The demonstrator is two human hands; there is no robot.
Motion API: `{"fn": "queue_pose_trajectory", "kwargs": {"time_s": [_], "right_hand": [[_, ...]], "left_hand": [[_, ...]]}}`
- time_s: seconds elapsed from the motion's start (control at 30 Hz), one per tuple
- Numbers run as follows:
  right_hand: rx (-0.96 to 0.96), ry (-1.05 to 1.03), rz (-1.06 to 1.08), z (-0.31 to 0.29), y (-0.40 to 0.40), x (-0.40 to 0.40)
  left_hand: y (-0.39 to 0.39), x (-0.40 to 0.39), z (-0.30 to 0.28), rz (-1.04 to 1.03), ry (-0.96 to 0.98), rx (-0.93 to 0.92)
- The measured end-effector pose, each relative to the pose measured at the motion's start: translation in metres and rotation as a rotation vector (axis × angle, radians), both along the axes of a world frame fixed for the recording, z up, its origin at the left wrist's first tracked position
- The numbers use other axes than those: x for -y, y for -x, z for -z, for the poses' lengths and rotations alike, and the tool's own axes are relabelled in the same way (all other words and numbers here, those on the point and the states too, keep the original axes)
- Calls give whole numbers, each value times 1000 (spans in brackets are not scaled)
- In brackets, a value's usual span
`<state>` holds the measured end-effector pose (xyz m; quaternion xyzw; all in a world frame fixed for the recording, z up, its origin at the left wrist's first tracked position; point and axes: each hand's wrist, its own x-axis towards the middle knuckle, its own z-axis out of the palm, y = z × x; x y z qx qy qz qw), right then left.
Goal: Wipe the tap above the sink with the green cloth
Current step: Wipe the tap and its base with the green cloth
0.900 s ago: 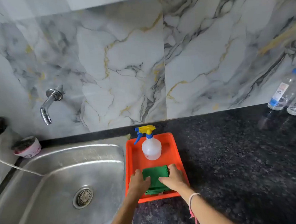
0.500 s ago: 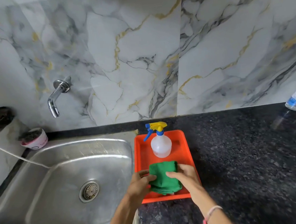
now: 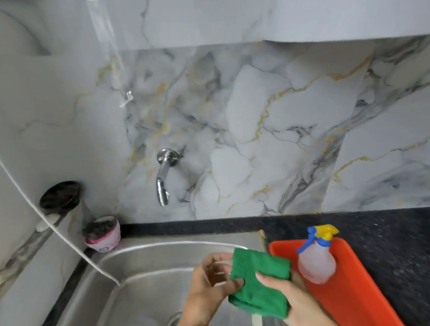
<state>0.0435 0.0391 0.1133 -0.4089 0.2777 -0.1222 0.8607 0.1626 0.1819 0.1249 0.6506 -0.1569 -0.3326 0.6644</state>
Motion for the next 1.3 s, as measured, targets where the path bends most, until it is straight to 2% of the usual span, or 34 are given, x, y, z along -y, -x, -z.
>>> {"fn": "queue_pose_trajectory", "kwargs": {"time_s": [0.1, 0.17, 0.23, 0.33, 0.37, 0.43, 0.5, 0.6, 0.67, 0.73, 0.9, 1.0, 1.2, 1.27, 1.3], "right_hand": [[-129, 198, 76, -8, -41, -19], [-163, 302, 119, -17, -68, -23], [-121, 331, 123, -19, -93, -22], [-135, 339, 211, -25, -146, -11], [-111, 442, 256, -35, -165, -9], [59, 896, 250, -68, -209, -9], [182, 1430, 130, -102, -253, -9], [113, 2158, -129, -140, -319, -3], [45, 2426, -393, -146, -353, 0], [-42, 2583, -517, -140, -372, 5], [-133, 2614, -560, -128, -379, 2], [-196, 2495, -536, -129, -374, -4], [-192, 1807, -428, -139, -350, 15], [-239, 1486, -366, -136, -345, 32], [-229, 1233, -302, -129, -341, 42]], "left_hand": [[-47, -23, 0, 34, -121, 145], [-87, -37, -8, -77, -174, 267], [-137, -48, -28, -257, -166, 521], [-218, -47, -67, -511, -163, 1001], [-243, -40, -80, -577, -176, 1143], [-293, -20, -104, -660, -230, 1420], [-344, 5, -123, -672, -316, 1700], [-404, 34, -127, -663, -448, 1951], [-426, 45, -115, -742, -474, 2018], [-442, 55, -105, -837, -432, 2080], [-455, 61, -100, -948, -330, 2133], [-451, 60, -100, -953, -316, 2130], [-448, 58, -104, -945, -318, 2127], [-448, 58, -104, -939, -313, 2135], [-448, 58, -104, -938, -308, 2137]]}}
